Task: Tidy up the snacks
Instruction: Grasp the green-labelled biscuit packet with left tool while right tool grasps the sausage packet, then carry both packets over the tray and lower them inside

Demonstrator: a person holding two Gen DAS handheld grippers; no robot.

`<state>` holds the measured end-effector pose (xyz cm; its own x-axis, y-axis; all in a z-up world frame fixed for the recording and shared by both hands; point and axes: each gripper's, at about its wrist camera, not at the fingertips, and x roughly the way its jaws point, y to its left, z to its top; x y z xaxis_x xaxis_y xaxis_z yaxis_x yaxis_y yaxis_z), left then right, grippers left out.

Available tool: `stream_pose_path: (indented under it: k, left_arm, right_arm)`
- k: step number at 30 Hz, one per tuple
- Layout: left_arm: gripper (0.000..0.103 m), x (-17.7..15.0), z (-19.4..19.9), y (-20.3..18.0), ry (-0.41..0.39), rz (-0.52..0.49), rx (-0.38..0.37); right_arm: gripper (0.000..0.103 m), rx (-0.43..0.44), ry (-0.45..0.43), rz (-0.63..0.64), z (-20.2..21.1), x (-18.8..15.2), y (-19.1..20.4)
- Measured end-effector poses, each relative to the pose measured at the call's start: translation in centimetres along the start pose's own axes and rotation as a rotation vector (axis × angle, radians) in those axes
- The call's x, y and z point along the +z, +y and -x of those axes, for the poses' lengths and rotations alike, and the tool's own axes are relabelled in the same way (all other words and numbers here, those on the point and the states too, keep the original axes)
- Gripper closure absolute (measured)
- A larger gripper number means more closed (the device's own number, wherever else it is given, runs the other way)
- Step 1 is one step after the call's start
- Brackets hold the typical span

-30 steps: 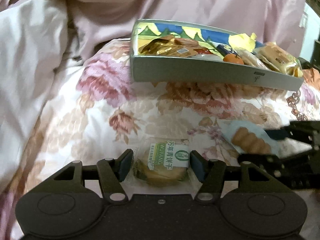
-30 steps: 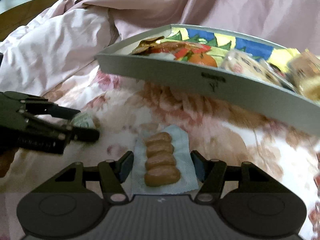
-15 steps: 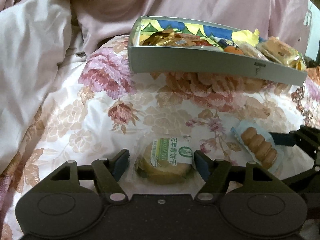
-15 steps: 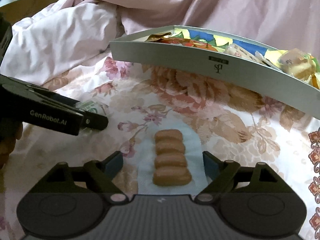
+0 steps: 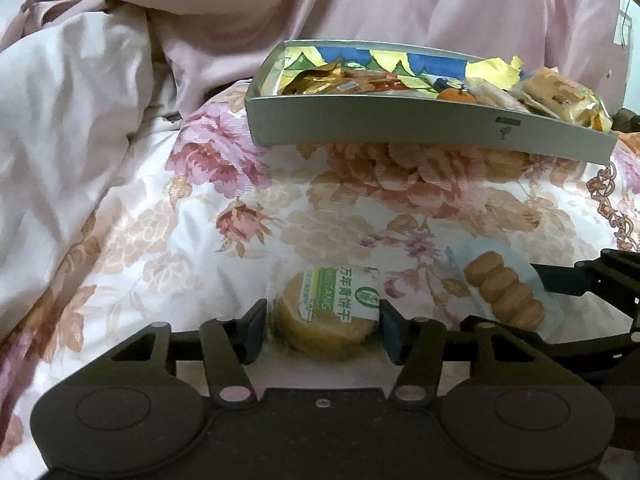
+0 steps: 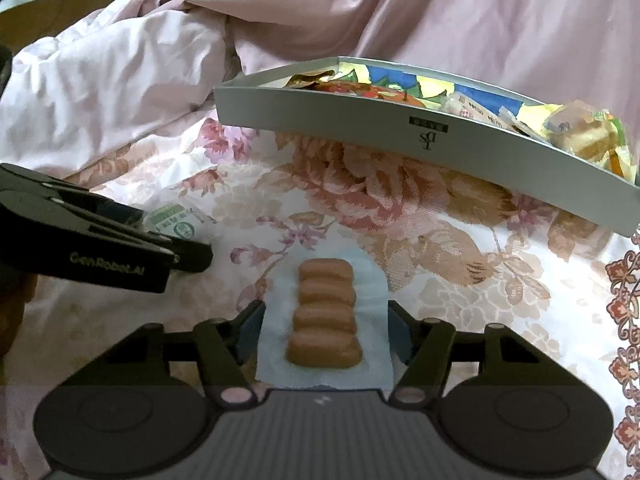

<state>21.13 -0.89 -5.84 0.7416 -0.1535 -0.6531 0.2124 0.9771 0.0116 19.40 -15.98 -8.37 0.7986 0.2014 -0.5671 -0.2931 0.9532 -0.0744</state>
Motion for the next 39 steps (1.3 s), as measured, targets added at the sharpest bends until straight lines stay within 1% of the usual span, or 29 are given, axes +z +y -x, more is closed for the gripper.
stream_pose_path:
  k: [5, 9, 14, 23, 30, 34, 37, 39]
  left_arm:
    - [0.049, -0.5, 0.8, -0.6, 0.001, 0.032, -0.021]
    - [0.049, -0.8, 1.4, -0.9, -0.009, 0.055, -0.03]
    - [0.049, -1.0, 2.0, -0.8, -0.031, 0.098, -0.034]
    - [0.049, -0.5, 2.9, -0.7, -0.086, 0.121, -0.027]
    - [0.049, 1.8, 3.7, 0.0, -0.139, 0.154, -0.031]
    - [0.049, 3.8, 4.0, 0.4, -0.178, 0.145, -0.024]
    - [0.049, 5.2, 4.2, 0.8, -0.206, 0.154, -0.017]
    - [0.049, 6.2, 4.3, 0.9, -0.22, 0.16, -0.015]
  right_arm:
    - [0.04, -0.008, -0.005, -0.004, 0.7, -0.1, 0.3]
    - [0.042, -0.016, -0.01, 0.016, 1.4, -0.4, 0.5]
    - [0.042, -0.032, -0.025, 0.048, 2.2, -0.6, 1.0]
    - [0.042, -0.06, -0.079, 0.075, 3.0, -0.5, 1.1]
    - [0.042, -0.077, -0.16, 0.075, 4.1, 0.4, 0.6]
    - [0.042, -0.092, -0.21, 0.056, 4.9, 1.6, -0.2]
    - [0.042, -0.08, -0.238, 0.016, 5.6, 2.7, -0.9]
    - [0.041, -0.085, -0.265, 0.018, 6.0, 3.5, -1.0]
